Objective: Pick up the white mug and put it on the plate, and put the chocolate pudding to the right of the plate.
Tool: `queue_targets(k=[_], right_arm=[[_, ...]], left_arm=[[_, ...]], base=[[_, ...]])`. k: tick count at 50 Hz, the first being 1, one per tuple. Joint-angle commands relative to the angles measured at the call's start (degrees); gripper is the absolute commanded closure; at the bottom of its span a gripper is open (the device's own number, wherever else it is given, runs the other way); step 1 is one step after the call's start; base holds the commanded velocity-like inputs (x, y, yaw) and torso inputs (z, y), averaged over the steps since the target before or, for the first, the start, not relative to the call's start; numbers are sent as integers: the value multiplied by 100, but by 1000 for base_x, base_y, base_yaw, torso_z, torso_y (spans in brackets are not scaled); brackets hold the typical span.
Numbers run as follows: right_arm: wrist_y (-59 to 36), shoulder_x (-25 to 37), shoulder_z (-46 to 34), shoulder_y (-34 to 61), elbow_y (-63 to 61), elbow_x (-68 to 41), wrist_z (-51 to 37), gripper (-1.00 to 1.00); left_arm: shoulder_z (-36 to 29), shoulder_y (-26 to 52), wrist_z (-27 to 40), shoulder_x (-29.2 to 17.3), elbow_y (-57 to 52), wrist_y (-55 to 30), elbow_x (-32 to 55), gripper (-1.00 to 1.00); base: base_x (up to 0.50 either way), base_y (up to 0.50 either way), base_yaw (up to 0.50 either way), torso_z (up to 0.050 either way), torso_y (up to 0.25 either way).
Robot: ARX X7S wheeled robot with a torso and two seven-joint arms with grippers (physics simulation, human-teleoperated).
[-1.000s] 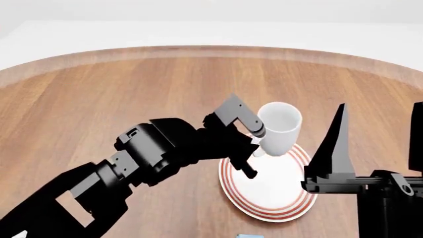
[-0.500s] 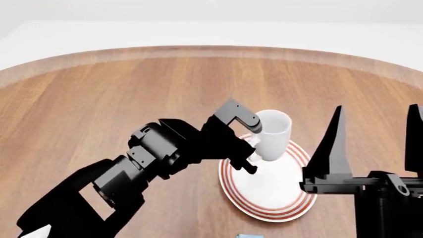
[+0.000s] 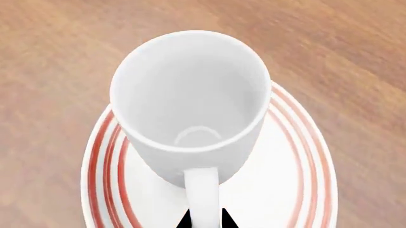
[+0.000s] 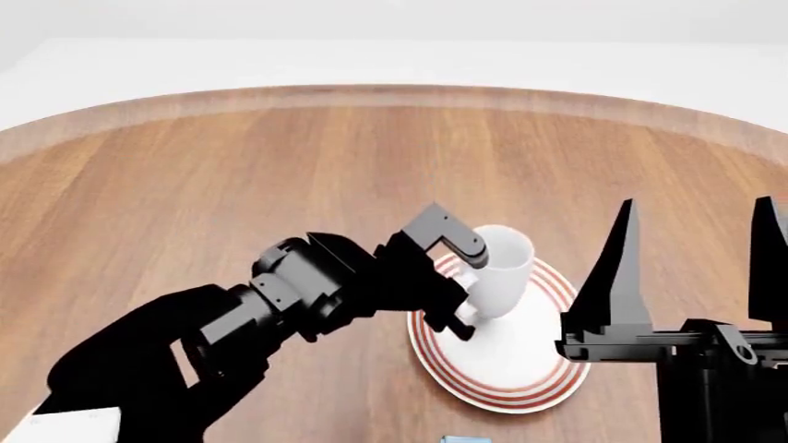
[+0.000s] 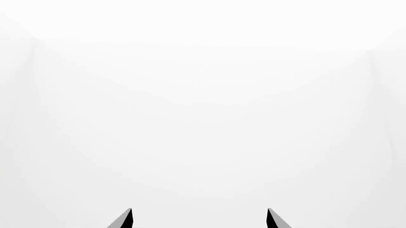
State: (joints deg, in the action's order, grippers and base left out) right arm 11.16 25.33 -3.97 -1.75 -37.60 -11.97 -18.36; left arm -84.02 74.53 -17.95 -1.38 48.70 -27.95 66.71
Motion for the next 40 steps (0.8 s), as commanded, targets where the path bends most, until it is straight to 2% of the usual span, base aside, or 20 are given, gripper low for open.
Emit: queue_targets(k=[1, 32, 33, 40], right_arm=[[-12, -102, 130, -25, -39, 91, 125, -100], [9, -77, 89, -41, -28, 108, 88, -100], [21, -78, 87, -39, -13, 108, 90, -100], [14, -72, 74, -29, -7, 111, 82, -100]], left_arm=[[-430, 64, 6, 137, -12, 227, 418, 100], [-467, -222, 138, 137, 46, 314, 203, 100], [-471, -240, 145, 137, 34, 316, 188, -100], [-452, -262, 155, 137, 63, 302, 179, -100]], base=[[0, 0, 0, 0, 0], [0, 0, 0, 0, 0], [0, 0, 0, 0, 0], [0, 0, 0, 0, 0]])
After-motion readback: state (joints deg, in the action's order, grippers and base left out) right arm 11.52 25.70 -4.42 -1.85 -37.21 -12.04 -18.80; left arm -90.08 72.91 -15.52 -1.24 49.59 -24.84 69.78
